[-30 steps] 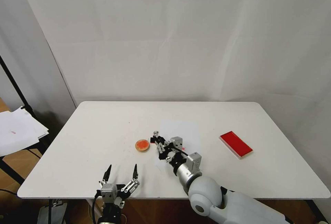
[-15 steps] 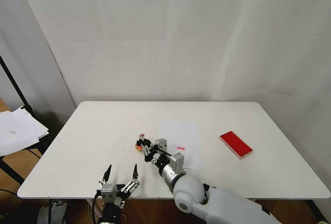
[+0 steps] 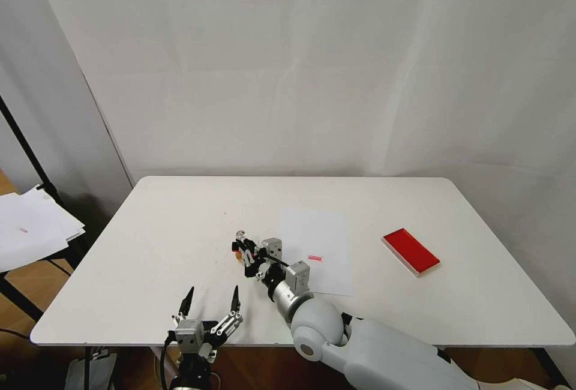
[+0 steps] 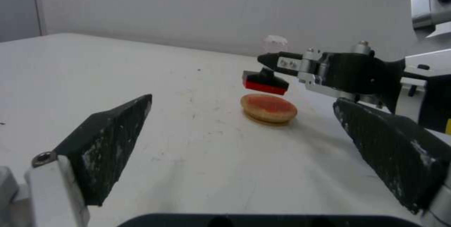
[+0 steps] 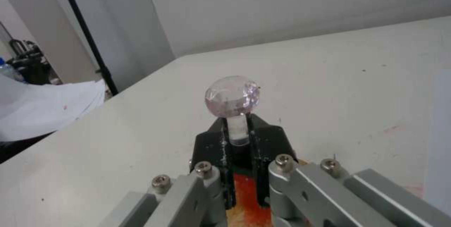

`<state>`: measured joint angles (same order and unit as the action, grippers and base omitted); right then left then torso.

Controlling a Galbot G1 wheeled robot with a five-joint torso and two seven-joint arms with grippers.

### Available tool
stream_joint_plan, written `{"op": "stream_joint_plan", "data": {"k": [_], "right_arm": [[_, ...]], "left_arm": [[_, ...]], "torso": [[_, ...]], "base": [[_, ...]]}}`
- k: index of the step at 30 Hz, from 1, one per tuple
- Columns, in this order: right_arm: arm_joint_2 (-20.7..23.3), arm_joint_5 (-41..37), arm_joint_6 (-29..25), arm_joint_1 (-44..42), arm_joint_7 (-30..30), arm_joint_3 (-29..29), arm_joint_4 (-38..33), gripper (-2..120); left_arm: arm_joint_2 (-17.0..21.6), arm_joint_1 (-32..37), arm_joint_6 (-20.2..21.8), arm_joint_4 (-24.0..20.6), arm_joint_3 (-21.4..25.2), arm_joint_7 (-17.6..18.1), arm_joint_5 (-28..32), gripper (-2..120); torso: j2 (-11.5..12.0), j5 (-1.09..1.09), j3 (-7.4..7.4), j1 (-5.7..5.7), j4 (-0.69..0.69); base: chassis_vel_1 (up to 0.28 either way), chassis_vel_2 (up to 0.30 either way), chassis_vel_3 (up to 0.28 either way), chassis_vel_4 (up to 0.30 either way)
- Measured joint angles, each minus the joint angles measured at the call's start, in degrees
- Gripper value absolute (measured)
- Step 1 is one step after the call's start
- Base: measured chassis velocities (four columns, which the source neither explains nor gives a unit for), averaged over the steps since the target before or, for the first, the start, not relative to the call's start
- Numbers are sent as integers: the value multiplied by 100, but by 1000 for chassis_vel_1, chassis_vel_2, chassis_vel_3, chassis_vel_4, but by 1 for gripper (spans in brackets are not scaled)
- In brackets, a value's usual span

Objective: Pick up the stamp from the ink pad and place it onto another ink pad.

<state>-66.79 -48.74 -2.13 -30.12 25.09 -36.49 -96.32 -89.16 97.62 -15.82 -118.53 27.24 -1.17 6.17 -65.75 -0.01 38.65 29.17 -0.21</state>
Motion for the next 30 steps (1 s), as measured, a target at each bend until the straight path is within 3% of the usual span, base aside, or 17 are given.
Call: {"op": "stream_joint_plan", "data": {"k": [17, 21, 30], "right_arm": [[17, -14, 49, -66, 75, -26, 23, 7], [19, -21, 62, -76, 108, -24, 20, 13], [-7, -21, 61, -119, 159, -23, -2, 44]], "left_arm": [[0, 0, 0, 0, 0, 0, 0, 102], [0, 0, 0, 0, 0, 0, 0, 102], [0, 0, 0, 0, 0, 0, 0, 102]], "torso": [[0, 0, 0, 0, 0], [0, 0, 0, 0, 0], [0, 0, 0, 0, 0]], "base": [[0, 0, 0, 0], [0, 0, 0, 0], [0, 0, 0, 0]]}}
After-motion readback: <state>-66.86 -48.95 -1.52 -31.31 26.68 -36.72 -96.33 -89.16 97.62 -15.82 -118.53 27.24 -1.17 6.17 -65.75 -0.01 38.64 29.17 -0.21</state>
